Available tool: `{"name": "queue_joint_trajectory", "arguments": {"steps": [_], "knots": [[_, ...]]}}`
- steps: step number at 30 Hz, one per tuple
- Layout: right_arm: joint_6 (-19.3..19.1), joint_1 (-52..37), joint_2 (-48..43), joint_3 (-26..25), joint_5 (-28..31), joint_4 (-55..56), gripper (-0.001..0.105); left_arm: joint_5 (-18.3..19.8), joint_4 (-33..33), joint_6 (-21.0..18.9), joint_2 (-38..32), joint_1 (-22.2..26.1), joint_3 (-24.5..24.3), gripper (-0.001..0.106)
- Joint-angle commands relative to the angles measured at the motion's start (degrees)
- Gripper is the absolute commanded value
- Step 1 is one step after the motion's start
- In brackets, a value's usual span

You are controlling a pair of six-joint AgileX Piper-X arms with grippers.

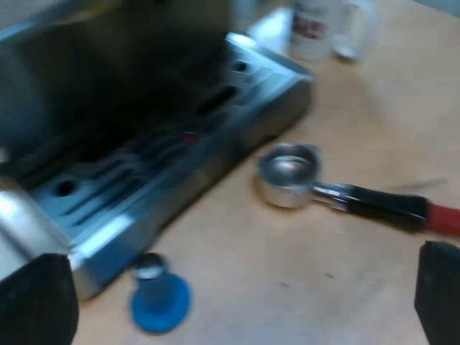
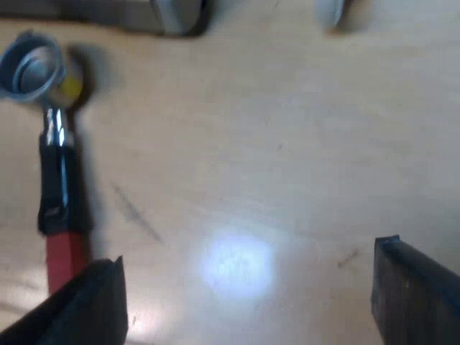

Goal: Put the handle in the coffee machine

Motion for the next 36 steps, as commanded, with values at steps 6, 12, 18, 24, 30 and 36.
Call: {"name": "queue_joint_trajectory", "arguments": {"steps": [6, 12, 18, 24, 30, 36], "knots": [[4.4, 7.5, 7.6, -1.8, -0.7, 3.4, 0.071, 3.4, -0.7, -0.5, 5.4, -10.3, -0.4, 0.097], [9.0, 13.2, 11.4, -1.8, 3.9, 1.9, 0.071, 3.3, -0.7, -0.5, 8.7, -16.1, -0.4, 0.095], [13.5, 20.1, 14.9, -1.8, 5.1, -2.2, 0.071, 3.3, -0.7, -0.5, 10.7, -18.8, -0.4, 0.069], [16.4, 26.7, 18.8, -1.8, 10.6, -6.7, 0.071, 3.3, -0.7, -0.5, 12.0, -18.8, -0.4, 0.061], [16.6, 30.1, 22.4, -1.8, 11.3, -7.8, 0.071, 3.3, -2.0, -0.4, 12.0, -18.8, -0.4, 0.061], [18.2, 32.4, 26.4, -1.8, 11.3, -7.8, 0.071, 3.3, -5.6, -0.1, 12.1, -18.8, -0.3, 0.061]]}}
